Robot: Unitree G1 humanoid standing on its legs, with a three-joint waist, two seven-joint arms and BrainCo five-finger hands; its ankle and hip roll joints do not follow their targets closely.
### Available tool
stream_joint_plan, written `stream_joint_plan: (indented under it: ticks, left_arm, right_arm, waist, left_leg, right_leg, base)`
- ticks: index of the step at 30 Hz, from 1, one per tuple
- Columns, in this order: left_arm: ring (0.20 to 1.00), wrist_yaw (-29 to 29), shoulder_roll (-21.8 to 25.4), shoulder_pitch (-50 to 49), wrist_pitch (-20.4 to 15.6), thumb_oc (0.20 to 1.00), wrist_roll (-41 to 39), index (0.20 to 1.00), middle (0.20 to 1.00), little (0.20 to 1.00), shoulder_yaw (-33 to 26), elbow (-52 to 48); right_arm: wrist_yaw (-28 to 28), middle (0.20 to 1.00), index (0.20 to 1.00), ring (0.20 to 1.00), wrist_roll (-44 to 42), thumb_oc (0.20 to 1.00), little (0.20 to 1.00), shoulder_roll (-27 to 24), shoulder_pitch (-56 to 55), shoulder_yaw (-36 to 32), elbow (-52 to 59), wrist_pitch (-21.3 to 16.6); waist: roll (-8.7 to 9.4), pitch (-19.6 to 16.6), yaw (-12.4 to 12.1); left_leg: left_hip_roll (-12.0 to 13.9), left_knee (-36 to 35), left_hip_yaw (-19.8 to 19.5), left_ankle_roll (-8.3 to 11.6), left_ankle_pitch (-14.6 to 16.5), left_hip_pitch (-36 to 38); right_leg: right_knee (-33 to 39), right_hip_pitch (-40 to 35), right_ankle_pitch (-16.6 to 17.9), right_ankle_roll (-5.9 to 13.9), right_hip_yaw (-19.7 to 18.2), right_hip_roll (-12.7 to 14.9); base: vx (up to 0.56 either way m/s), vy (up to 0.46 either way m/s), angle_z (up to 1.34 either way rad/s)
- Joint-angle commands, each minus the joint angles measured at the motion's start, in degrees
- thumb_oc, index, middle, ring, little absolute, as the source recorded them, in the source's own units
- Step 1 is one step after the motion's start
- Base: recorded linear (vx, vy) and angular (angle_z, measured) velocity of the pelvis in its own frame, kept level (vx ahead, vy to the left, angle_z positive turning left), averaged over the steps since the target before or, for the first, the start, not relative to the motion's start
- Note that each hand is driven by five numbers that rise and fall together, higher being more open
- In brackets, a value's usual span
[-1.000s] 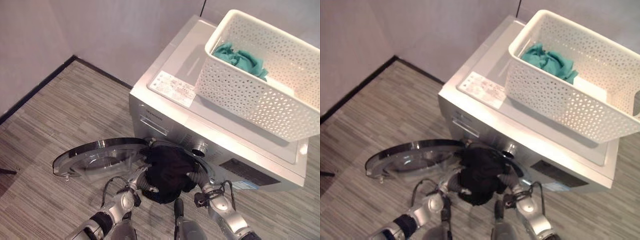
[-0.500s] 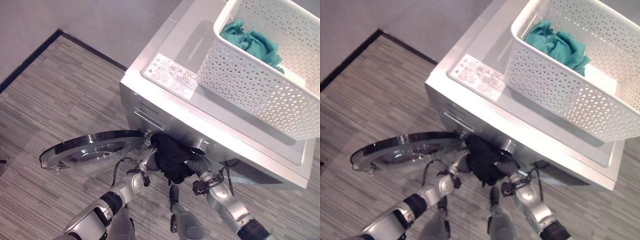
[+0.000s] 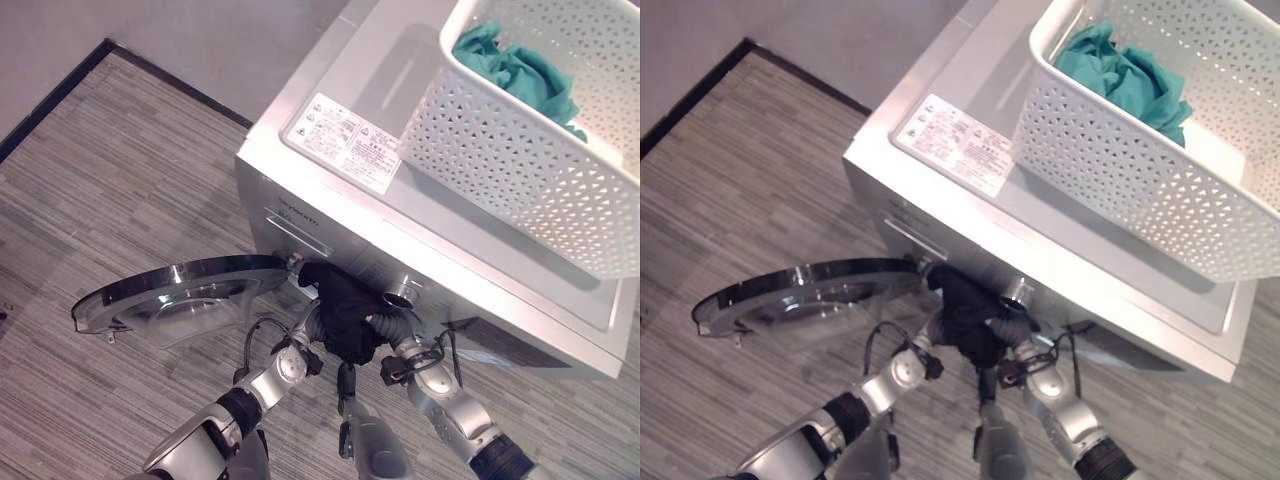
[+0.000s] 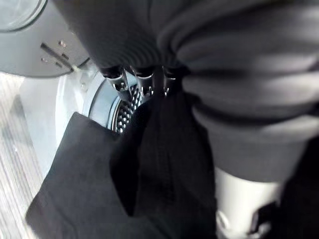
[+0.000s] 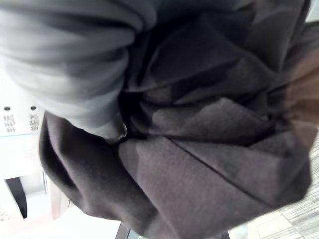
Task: Grab the laundry basket,head to the washer,open it,put in the laundry and shut it.
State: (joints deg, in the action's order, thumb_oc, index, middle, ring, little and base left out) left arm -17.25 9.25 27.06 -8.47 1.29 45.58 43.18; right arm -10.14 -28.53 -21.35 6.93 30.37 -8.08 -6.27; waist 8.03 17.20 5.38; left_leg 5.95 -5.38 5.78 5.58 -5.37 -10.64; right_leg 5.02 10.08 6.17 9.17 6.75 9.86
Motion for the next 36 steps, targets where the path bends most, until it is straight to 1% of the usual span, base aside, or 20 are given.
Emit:
stream_joint_plan:
  ticks: [1,6,7,8,9,12,15,18,19,20,21,22,23,25,26,27,28,31,35,36]
  left_arm:
    - [1.000,3.7,-6.5,3.7,-2.6,1.000,-2.9,1.000,1.000,1.000,3.6,0.5]
    - [1.000,6.5,-6.7,3.9,-2.5,1.000,-3.1,1.000,1.000,1.000,6.3,0.5]
    - [0.834,6.9,-6.9,4.0,-2.9,0.834,-3.4,0.834,0.834,0.834,6.9,0.3]
    - [0.533,6.9,-7.0,4.3,-3.2,0.533,-3.0,0.533,0.533,0.533,7.3,0.1]
    - [0.200,6.7,-7.1,4.6,-3.4,0.200,-2.5,0.200,0.200,0.200,7.6,0.0]
    - [0.200,6.2,-6.4,5.0,-3.7,0.200,-1.3,0.200,0.200,0.200,7.9,-1.3]
    - [0.200,5.0,-3.8,5.0,-4.5,0.200,0.5,0.200,0.200,0.200,6.9,-4.2]
    - [0.200,4.9,-3.1,4.2,-4.5,0.200,-0.1,0.200,0.200,0.200,6.0,-5.0]
    - [0.200,4.7,-2.9,3.4,-4.5,0.200,-1.0,0.200,0.200,0.200,4.9,-5.2]
    - [0.200,4.6,-2.9,3.1,-4.6,0.200,-1.2,0.200,0.200,0.200,4.7,-5.1]
    - [0.200,4.2,-2.9,2.9,-4.7,0.200,-1.3,0.200,0.200,0.200,4.4,-5.0]
    - [0.200,3.7,-2.9,2.5,-4.8,0.200,-1.5,0.200,0.200,0.200,3.8,-4.6]
    - [0.200,3.7,-2.9,2.4,-4.8,0.200,-1.5,0.200,0.200,0.200,3.8,-4.6]
    - [0.200,2.7,-3.2,1.7,-4.8,0.200,-2.3,0.200,0.200,0.200,2.6,-3.1]
    - [0.200,2.3,-3.3,1.5,-4.8,0.200,-2.2,0.200,0.200,0.200,2.3,-2.4]
    - [0.200,2.3,-3.4,1.5,-4.8,0.200,-2.1,0.200,0.200,0.200,2.3,-2.4]
    - [0.200,1.9,-3.3,1.2,-5.0,0.200,-3.0,0.200,0.200,0.200,1.8,-2.4]
    - [0.200,1.7,-3.2,1.0,-5.2,0.200,-3.8,0.200,0.200,0.200,1.4,-2.5]
    - [0.200,1.1,-3.2,0.4,-5.5,0.200,-4.2,0.200,0.200,0.200,0.6,-1.5]
    - [0.200,0.7,-3.4,-0.1,-5.5,0.200,-4.4,0.200,0.200,0.200,0.2,-0.5]
  right_arm:
    - [-1.1,0.200,0.200,0.200,-2.2,0.200,0.200,-1.2,3.8,-4.6,3.5,-2.6]
    - [-0.6,0.200,0.200,0.200,-2.2,0.200,0.200,-2.1,4.0,-5.0,3.8,-2.3]
    - [-0.6,0.200,0.200,0.200,-2.2,0.200,0.200,-2.4,3.9,-5.2,3.6,-2.3]
    - [-0.6,0.200,0.200,0.200,-2.6,0.200,0.200,-2.5,3.7,-5.4,3.4,-2.4]
    - [-0.6,0.200,0.200,0.200,-2.7,0.200,0.200,-2.6,3.6,-5.5,3.3,-2.6]
    - [-0.4,0.200,0.200,0.200,-2.8,0.200,0.200,-3.0,3.1,-5.7,3.5,-3.0]
    - [0.2,0.200,0.200,0.200,-2.6,0.200,0.200,-3.7,2.2,-5.7,3.1,-3.5]
    - [0.5,0.200,0.200,0.200,-2.5,0.200,0.200,-3.6,1.5,-5.8,2.0,-3.2]
    - [0.7,0.200,0.200,0.200,-2.0,0.200,0.200,-3.2,0.5,-5.8,0.4,-2.6]
    - [0.9,0.313,0.313,0.313,-2.0,0.313,0.313,-3.3,0.1,-5.7,-0.3,-2.4]
    - [1.0,0.391,0.391,0.391,-2.1,0.391,0.391,-3.2,-0.4,-5.6,-0.9,-2.3]
    - [1.1,0.492,0.492,0.492,-2.1,0.492,0.492,-3.0,-1.1,-5.5,-1.9,-2.2]
    - [1.1,0.536,0.536,0.536,-2.1,0.536,0.536,-3.0,-1.1,-5.5,-1.9,-2.2]
    - [1.6,0.570,0.570,0.570,-3.1,0.570,0.570,-2.5,-1.8,-4.9,-3.2,-2.1]
    - [1.7,0.696,0.696,0.696,-3.4,0.696,0.696,-2.3,-2.0,-4.5,-3.6,-2.0]
    - [1.7,0.878,0.878,0.878,-3.4,0.878,0.878,-2.3,-2.0,-4.5,-3.7,-2.1]
    - [1.9,1.000,1.000,1.000,-3.9,1.000,1.000,-2.2,-1.9,-3.9,-4.4,-2.1]
    - [2.4,1.000,1.000,1.000,-4.6,1.000,1.000,-2.1,-2.0,-3.8,-5.1,-2.4]
    - [2.0,1.000,1.000,1.000,-0.9,1.000,1.000,-2.7,-3.3,-3.8,-6.6,-2.0]
    - [2.0,1.000,1.000,1.000,0.5,1.000,1.000,-2.8,-4.6,-4.1,-8.7,-1.7]
  waist:
    - [-0.85,-1.5,-0.4]
    - [-0.99,-1.4,0.1]
    - [-1.04,-1.3,0.3]
    - [-1.05,-1.3,0.4]
    - [-1.06,-1.2,0.5]
    - [-1.12,-1.1,0.5]
    - [-1.47,-0.9,0.0]
    - [-1.63,-0.8,-0.2]
    - [-1.72,-0.8,-0.4]
    - [-1.72,-0.9,-0.4]
    - [-1.73,-0.9,-0.4]
    - [-1.67,-0.8,-0.5]
    - [-1.67,-0.9,-0.5]
    - [-1.53,-0.7,-0.7]
    - [-1.47,-0.6,-0.7]
    - [-1.47,-0.7,-0.7]
    - [-1.38,-0.6,-0.8]
    - [-1.31,-0.4,-0.8]
    - [-1.09,-0.3,-0.6]
    - [-0.88,-0.1,-0.5]
  left_leg:
    - [4.0,0.4,0.8,2.28,4.7,4.2]
    - [4.0,0.4,1.3,2.27,4.9,4.8]
    - [4.1,0.4,1.5,2.27,5.0,4.9]
    - [4.1,0.4,1.5,2.29,5.0,5.0]
    - [4.1,0.4,1.4,2.27,5.0,5.0]
    - [4.1,0.4,1.3,2.29,5.0,5.0]
    - [4.1,0.4,1.0,2.37,5.0,4.8]
    - [4.1,0.4,1.0,2.39,5.0,4.8]
    - [4.0,0.4,1.0,2.39,4.9,4.8]
    - [4.0,0.4,0.9,2.43,4.9,4.8]
    - [4.0,0.4,0.9,2.44,4.9,4.8]
    - [4.0,0.4,0.8,2.46,4.8,4.7]
    - [4.0,0.4,0.8,2.46,4.8,4.7]
    - [3.9,0.4,0.7,2.58,4.7,4.5]
    - [3.9,0.4,0.7,2.66,4.6,4.3]
    - [3.9,0.4,0.7,2.66,4.6,4.3]
    - [4.0,0.4,0.7,2.76,4.5,4.0]
    - [4.0,0.4,0.7,2.79,4.3,3.7]
    - [4.0,0.4,0.6,2.82,4.2,3.3]
    - [4.1,0.4,0.6,2.83,4.1,3.2]
  right_leg:
    - [-2.4,1.2,0.4,2.39,2.5,4.5]
    - [-2.4,1.3,0.5,2.46,2.0,4.3]
    - [-2.3,1.2,0.5,2.44,2.0,4.2]
    - [-2.3,1.2,0.5,2.45,2.0,4.2]
    - [-2.3,1.1,0.5,2.46,2.1,4.2]
    - [-2.2,1.0,0.5,2.47,2.3,4.2]
    - [-2.0,0.9,0.5,2.49,2.6,4.3]
    - [-1.9,0.7,0.5,2.52,2.7,4.4]
    - [-1.8,0.5,0.6,2.51,3.0,4.5]
    - [-1.8,0.4,0.6,2.51,3.1,4.6]
    - [-1.7,0.4,0.6,2.48,3.2,4.6]
    - [-1.7,0.4,0.6,2.49,3.3,4.6]
    - [-1.7,0.4,0.6,2.50,3.3,4.6]
    - [-1.6,0.4,0.8,2.47,3.5,4.5]
    - [-1.5,0.5,0.9,2.50,3.6,4.6]
    - [-1.5,0.5,0.9,2.50,3.6,4.6]
    - [-1.3,0.7,1.1,2.54,3.7,4.6]
    - [-1.2,0.8,1.2,2.51,3.9,4.6]
    - [-1.2,1.1,1.4,2.51,3.8,4.6]
    - [-1.2,1.1,1.4,2.50,3.8,4.6]
  base:
    - [0.00,0.000,0.00]
    - [0.00,0.007,-0.06]
    - [0.00,-0.006,-0.12]
    - [0.00,-0.011,-0.11]
    - [0.00,-0.018,-0.05]
    - [0.00,0.000,0.00]
    - [0.00,0.000,0.00]
    - [0.00,0.000,0.00]
    - [0.00,0.000,0.00]
    - [-0.01,-0.002,0.04]
    - [-0.01,-0.005,0.04]
    - [0.00,0.000,0.00]
    - [0.00,0.000,0.00]
    - [-0.02,-0.007,0.01]
    - [0.00,0.000,0.00]
    - [0.00,0.000,0.00]
    - [-0.02,-0.014,0.03]
    - [-0.02,-0.007,0.02]
    - [0.00,0.000,0.00]
    - [0.00,0.000,0.00]
